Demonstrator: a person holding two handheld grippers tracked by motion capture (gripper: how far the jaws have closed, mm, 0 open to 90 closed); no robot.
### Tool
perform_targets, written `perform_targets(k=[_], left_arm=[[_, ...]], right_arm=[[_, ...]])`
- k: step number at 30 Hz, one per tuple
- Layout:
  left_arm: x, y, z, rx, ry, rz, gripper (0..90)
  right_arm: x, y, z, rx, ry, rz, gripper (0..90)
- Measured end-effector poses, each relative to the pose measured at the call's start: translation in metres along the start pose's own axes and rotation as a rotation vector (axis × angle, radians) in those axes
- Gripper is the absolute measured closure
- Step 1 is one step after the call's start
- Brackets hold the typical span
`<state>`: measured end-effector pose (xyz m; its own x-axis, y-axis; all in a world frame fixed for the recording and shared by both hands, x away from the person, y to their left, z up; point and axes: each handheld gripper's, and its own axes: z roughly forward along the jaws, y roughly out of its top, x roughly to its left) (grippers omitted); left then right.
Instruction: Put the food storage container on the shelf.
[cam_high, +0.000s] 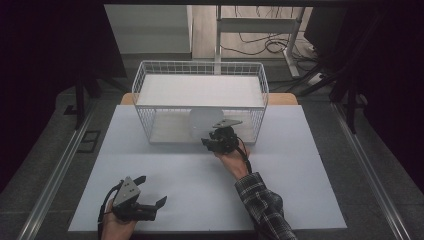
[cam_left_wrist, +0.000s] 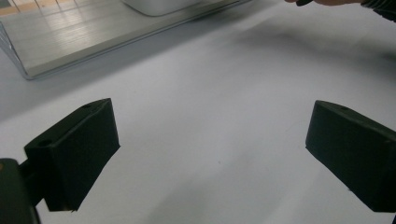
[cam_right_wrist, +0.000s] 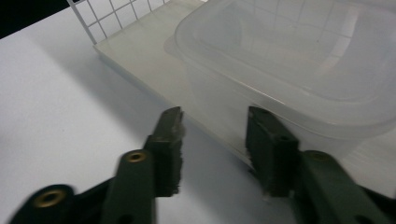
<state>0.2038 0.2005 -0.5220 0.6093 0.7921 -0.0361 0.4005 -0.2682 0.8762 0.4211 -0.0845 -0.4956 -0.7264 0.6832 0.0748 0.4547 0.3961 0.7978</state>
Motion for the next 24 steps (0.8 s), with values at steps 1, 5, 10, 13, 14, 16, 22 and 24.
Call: perform_targets(k=[1, 5, 10, 13, 14, 16, 22, 24], left_arm=[[0.0, 0.0, 0.0, 0.001, -0.001, 0.0, 2.2], [0.0, 0.0, 0.0, 0.006, -0.006, -0.01, 3.1], [-0.001, 0.0, 0.0, 0.01, 0.001, -0.006, 3.2], [-0.001, 0.0, 0.001, 0.012, 0.002, -0.006, 3.2], [0.0, 0.0, 0.001, 0.014, 0.002, -0.005, 3.3], [0.0, -0.001, 0.001, 0.018, -0.001, -0.003, 3.3], [0.0, -0.001, 0.004, 0.035, -0.02, -0.005, 2.9], [0.0, -0.001, 0.004, 0.034, -0.025, -0.007, 2.8]], right_arm=[[0.001, 0.0, -0.001, -0.001, 0.003, 0.004, 50.7], [0.004, 0.0, -0.007, -0.001, 0.016, 0.002, 41.1], [0.008, -0.001, -0.016, -0.002, 0.038, -0.005, 33.5], [0.009, -0.003, -0.022, -0.006, 0.056, -0.015, 30.7], [0.01, -0.004, -0.024, -0.005, 0.057, -0.022, 30.0], [0.012, -0.004, -0.027, -0.009, 0.052, -0.036, 27.7], [0.017, -0.008, -0.038, -0.02, 0.057, -0.057, 21.4], [0.018, -0.009, -0.04, -0.019, 0.058, -0.058, 19.5]])
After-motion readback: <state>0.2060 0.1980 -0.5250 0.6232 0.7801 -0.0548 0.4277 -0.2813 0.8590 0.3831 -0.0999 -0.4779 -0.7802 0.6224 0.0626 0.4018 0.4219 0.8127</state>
